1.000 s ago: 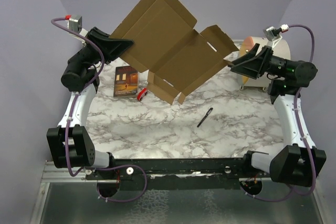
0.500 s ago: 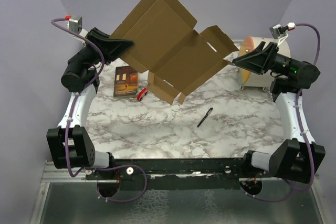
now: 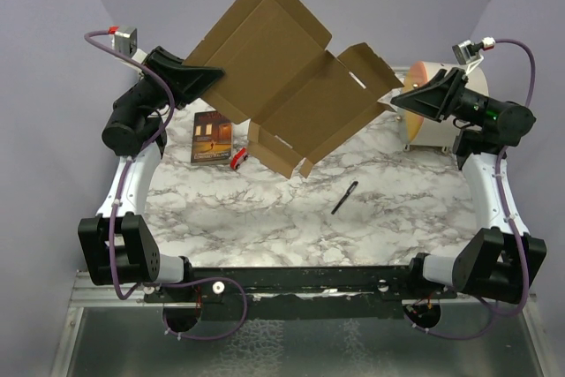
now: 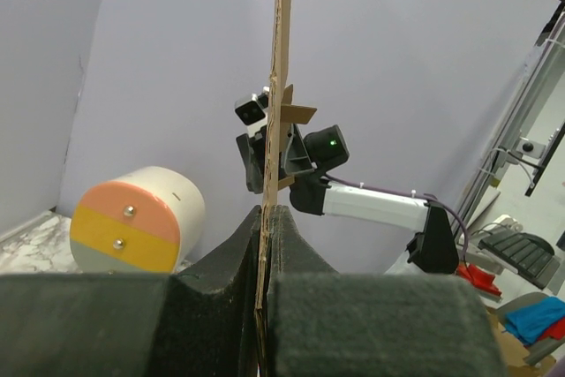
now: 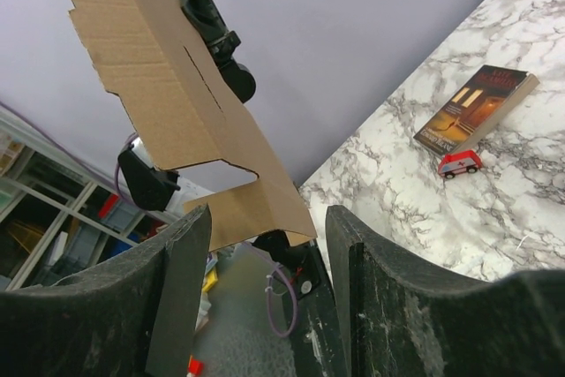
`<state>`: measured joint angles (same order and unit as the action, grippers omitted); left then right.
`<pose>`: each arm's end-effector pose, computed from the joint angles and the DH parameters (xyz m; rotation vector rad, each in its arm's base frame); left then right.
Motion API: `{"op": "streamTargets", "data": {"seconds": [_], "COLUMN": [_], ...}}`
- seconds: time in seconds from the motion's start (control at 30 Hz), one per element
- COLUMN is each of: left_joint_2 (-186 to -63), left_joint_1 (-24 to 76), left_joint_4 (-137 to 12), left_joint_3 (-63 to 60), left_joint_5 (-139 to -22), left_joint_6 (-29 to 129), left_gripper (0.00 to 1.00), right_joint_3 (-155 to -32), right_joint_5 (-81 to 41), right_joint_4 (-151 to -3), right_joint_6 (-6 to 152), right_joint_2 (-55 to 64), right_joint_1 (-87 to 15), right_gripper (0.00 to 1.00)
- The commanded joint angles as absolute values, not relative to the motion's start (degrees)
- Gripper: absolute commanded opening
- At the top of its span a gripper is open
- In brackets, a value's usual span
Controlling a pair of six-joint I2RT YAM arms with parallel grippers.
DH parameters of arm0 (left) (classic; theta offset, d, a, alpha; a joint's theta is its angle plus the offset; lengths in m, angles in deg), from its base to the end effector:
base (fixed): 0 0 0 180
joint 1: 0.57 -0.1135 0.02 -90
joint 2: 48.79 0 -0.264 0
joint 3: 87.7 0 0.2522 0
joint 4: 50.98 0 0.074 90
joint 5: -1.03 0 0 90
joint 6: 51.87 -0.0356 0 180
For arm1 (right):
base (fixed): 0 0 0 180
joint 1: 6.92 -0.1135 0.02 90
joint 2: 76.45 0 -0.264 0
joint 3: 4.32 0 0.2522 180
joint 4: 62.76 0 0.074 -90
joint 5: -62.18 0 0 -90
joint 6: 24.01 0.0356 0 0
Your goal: Fold the paper box
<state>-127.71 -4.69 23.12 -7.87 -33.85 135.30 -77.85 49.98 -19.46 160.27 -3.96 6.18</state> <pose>0.2473 -0.0115 0.4677 0.4747 1.0085 -1.6007 0.2524 -0.0230 0.4268 -0.2531 1.6428 1.6594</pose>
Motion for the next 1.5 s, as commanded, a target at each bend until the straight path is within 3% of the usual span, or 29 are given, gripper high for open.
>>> {"op": "streamTargets", "data": {"seconds": [0.0,0.63,1.03,1.27,1.47], "left_joint_2": [-126.21,-126.81,-126.80,-127.28,-127.45], "left_joint_1": [-5.05,-4.64,-3.10,-2.77,-2.74], "left_joint_4": [33.23,34.40,34.01,33.64,33.44], "left_joint_3": [-7.16,-6.96,-7.78,-8.43,-9.24], "left_joint_5": [-36.77,-39.03,-39.11,-39.00,-39.05], "left_joint_6": [136.30,137.02,136.70,136.29,135.91], "left_gripper": [0.00,0.00,0.00,0.00,0.00], "right_joint_3": [-77.59,-77.50,-78.62,-78.37,-77.76], "right_joint_5": [49.16,50.00,49.61,50.27,51.09], "right_joint_4": [-19.49,-24.52,-19.22,-16.18,-14.74], "right_joint_6": [159.23,152.81,154.53,154.37,153.84], "right_joint_2": [-4.40,-6.18,-4.63,-5.72,-6.45], "right_joint_1": [5.02,0.19,-1.45,-1.65,-1.65], "right_gripper": [0.55,0.53,0.27,0.01,0.01]}}
